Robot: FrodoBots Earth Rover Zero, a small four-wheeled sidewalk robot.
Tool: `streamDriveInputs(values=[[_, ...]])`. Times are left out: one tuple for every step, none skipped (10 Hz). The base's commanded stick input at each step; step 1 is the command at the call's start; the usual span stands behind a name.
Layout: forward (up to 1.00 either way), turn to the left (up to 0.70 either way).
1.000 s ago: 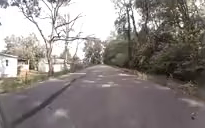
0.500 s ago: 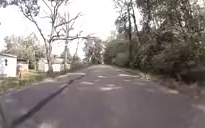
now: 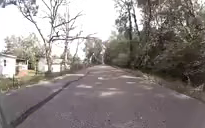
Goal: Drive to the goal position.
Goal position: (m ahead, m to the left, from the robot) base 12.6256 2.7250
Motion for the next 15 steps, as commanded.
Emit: streamDriveInputs(values=[[0.7, 0.0], [0.7, 0.0], [0.7, 0.0], [0.7, 0.0], [0.7, 0.0], [0.7, 0.0], [0.7, 0.0], [0.7, 0.0], [0.7, 0.0], [0.7, 0.0], [0.7, 0.0], [0.7, 0.0], [0.7, 0.0], [0.7, 0.0], [0.7, 0.0]])
